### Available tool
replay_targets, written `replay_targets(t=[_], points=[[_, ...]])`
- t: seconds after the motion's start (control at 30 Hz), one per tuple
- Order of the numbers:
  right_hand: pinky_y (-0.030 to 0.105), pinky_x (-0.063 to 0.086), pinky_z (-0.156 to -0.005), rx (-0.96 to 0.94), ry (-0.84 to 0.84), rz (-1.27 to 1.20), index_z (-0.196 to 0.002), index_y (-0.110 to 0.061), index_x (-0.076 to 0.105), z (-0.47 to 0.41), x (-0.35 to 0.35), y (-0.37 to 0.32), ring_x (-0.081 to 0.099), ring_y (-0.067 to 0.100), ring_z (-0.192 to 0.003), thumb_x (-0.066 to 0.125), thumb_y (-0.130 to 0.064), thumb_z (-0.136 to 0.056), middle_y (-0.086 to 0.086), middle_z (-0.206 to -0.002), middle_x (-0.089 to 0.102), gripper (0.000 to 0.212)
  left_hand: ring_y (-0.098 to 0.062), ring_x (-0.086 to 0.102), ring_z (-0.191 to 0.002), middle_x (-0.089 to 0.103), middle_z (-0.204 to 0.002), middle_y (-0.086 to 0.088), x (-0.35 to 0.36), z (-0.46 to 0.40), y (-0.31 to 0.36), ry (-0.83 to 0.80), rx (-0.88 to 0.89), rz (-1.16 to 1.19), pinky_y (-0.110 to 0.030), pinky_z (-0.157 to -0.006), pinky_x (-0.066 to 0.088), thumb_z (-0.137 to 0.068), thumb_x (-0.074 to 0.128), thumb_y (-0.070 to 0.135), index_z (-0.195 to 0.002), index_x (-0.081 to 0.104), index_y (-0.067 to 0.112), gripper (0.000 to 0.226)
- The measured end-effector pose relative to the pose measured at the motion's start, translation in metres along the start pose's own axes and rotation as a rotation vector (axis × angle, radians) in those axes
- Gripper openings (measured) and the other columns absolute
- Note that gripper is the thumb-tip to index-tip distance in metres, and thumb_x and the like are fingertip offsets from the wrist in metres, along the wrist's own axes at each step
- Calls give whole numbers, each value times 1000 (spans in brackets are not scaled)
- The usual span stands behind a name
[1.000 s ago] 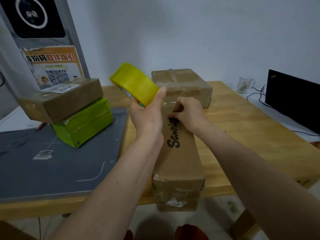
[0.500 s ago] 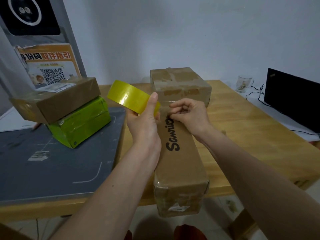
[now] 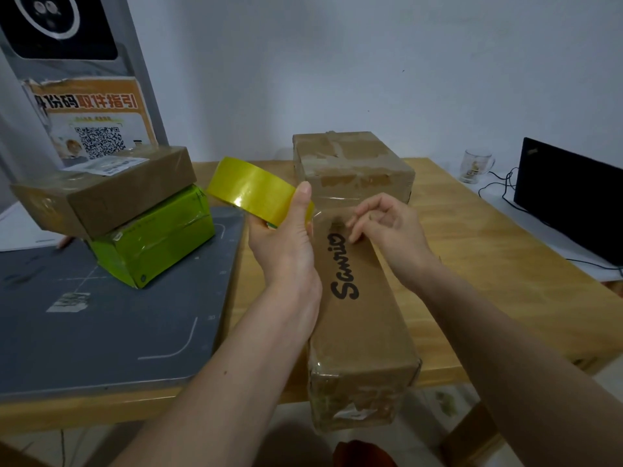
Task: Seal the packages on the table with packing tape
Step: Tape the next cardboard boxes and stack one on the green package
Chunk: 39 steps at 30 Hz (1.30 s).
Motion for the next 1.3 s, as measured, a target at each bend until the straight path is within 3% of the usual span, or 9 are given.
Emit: replay_targets(t=[0.1, 0.17, 0.33, 0.53, 0.73, 0.87, 0.97, 1.2, 1.3], points=[[24, 52, -59, 115, 203, -91, -86, -14, 56, -16, -16, 6, 65, 18, -72, 52, 9, -86, 3, -71, 65, 24, 6, 66, -68, 67, -69, 23, 0, 1, 0, 3, 6, -2, -20, -65, 51, -79, 80, 24, -100, 60, 30, 30], [19, 49, -54, 139, 212, 177, -84, -18, 60, -30, -18, 5, 64, 16, -76, 53, 5, -90, 3, -83, 65, 25, 6, 66, -69, 68, -70, 23, 0, 2, 0, 6, 10, -6, -20, -65, 51, -78, 81, 24, -103, 60, 28, 32], [27, 50, -79, 31, -198, 816, -80, -24, 70, -57, 23, -10, 60, 9, -84, 69, -17, -89, -10, -84, 63, 11, 0, 66, -70, 67, -69, 19, 0, 3, 1, 29, 22, -24, -27, -73, 53, -78, 82, 23, -100, 61, 25, 30], [13, 44, -47, 76, -432, 805, -68, -15, 63, -61, 26, -18, 55, -2, -45, 75, -11, -83, -3, -67, 62, 20, 1, 65, -70, 67, -69, 21, -1, 5, 0, 48, 25, -39, -30, -80, 55, -77, 82, 23, -94, 61, 29, 28], [36, 59, -53, 39, -545, 1264, -75, -9, 53, -70, 49, -26, 69, 21, -53, 71, -5, -82, 11, -75, 66, 20, -2, 66, -73, 68, -72, 18, 2, 7, -2, 43, 17, -33, -32, -82, 56, -77, 82, 22, -98, 62, 26, 29], [27, 47, -52, -94, -543, 1502, -81, -10, 57, -67, 64, -34, 63, 18, -64, 73, -5, -80, 3, -80, 59, 18, -7, 65, -73, 67, -77, 12, 4, 10, -2, 56, 26, -21, -34, -81, 55, -77, 82, 19, -99, 62, 22, 29], [29, 43, -68, -187, -531, 1529, -98, -11, 60, -64, 71, -36, 60, 22, -87, 67, -7, -86, 5, -102, 59, 14, -6, 64, -70, 67, -76, 10, 5, 12, -6, 51, 37, -42, -29, -71, 55, -77, 82, 18, -94, 62, 21, 27], [29, 42, -74, -310, -528, 1488, -87, -17, 52, -53, 67, -38, 60, 24, -92, 55, 0, -91, 8, -105, 63, 17, -2, 62, -62, 65, -70, 11, 8, 16, -9, 48, 42, -69, -20, -58, 49, -75, 84, 19, -87, 61, 23, 26], [27, 40, -72, -296, -528, 1455, -71, -19, 44, -51, 64, -35, 52, 18, -81, 53, 0, -92, 2, -89, 55, 31, -2, 64, -65, 67, -73, 10, 8, 16, -10, 53, 38, -69, -21, -61, 51, -75, 83, 20, -88, 61, 23, 26]])
Point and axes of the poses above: each hand's wrist, its own z-axis away from the middle knuckle, its own x-axis out of the palm, y = z × x, the point moved 7 cm from there along -z, towards the middle knuckle
